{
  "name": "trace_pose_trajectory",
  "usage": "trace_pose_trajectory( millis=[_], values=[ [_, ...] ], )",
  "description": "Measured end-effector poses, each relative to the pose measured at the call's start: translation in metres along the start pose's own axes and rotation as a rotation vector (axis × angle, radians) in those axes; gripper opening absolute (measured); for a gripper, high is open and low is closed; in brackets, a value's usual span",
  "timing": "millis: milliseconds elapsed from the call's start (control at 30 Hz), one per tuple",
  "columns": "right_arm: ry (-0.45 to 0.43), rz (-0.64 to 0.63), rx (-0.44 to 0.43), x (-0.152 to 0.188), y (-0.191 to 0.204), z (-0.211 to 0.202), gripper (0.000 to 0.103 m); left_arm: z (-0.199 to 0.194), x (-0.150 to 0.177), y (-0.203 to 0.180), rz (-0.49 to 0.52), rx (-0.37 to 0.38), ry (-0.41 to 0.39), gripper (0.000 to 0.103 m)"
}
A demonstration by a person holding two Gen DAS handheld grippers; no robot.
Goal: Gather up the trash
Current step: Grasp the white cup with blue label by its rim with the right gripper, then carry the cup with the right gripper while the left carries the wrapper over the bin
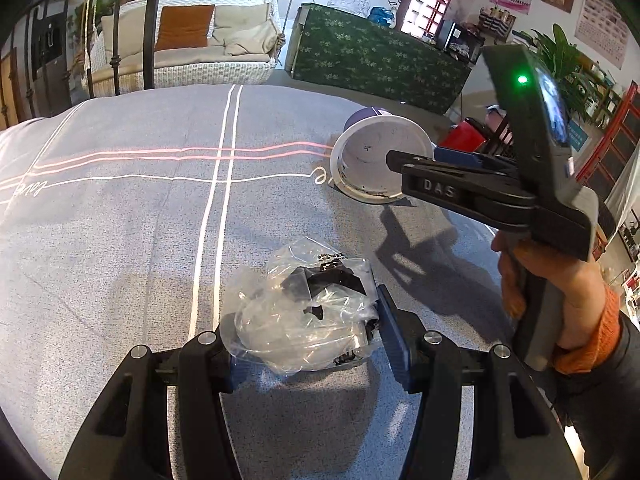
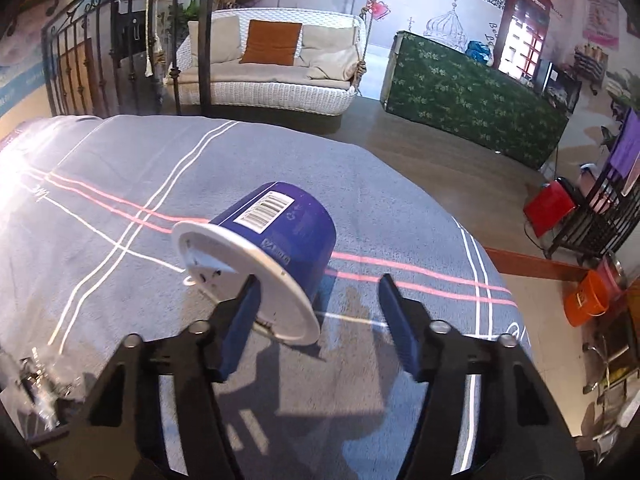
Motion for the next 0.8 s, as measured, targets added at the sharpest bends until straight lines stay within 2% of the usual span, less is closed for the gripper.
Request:
trace_pose_trajectory(
  millis=[133,200,267,800],
  values=[
    [0.015,-0.023,0.003,-0.002,0.002,0.006,0.035,0.000,0.002,-0.001,-0.006,0.011,0.000,0.054],
    [0.023,-0.017,0.012,-0.003,0.002,0.009,0.019,0.001,0.003,-0.001,-0.006,0.015,0.003,0.054],
    [0.036,0.004,0.009,-0.003,-0.001,0.010,0.010,0.002,0.005,0.000,-0.009,0.017,0.005,0.054],
    [-0.012,-0.004,-0.033,0.009,-0.004,-0.031,0.008,-0.004,0.014,0.002,-0.025,0.003,0.007,0.054]
  ],
)
Point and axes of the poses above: each gripper's, at about its wrist camera, not at the fingertips, and z roughly the way its jaws point, y to its left, x to its underside, the point moved 6 cm from there along z, roughly the way its jaws point, and after that the axes turned 14 degrees about z, right-handed, at the moved point
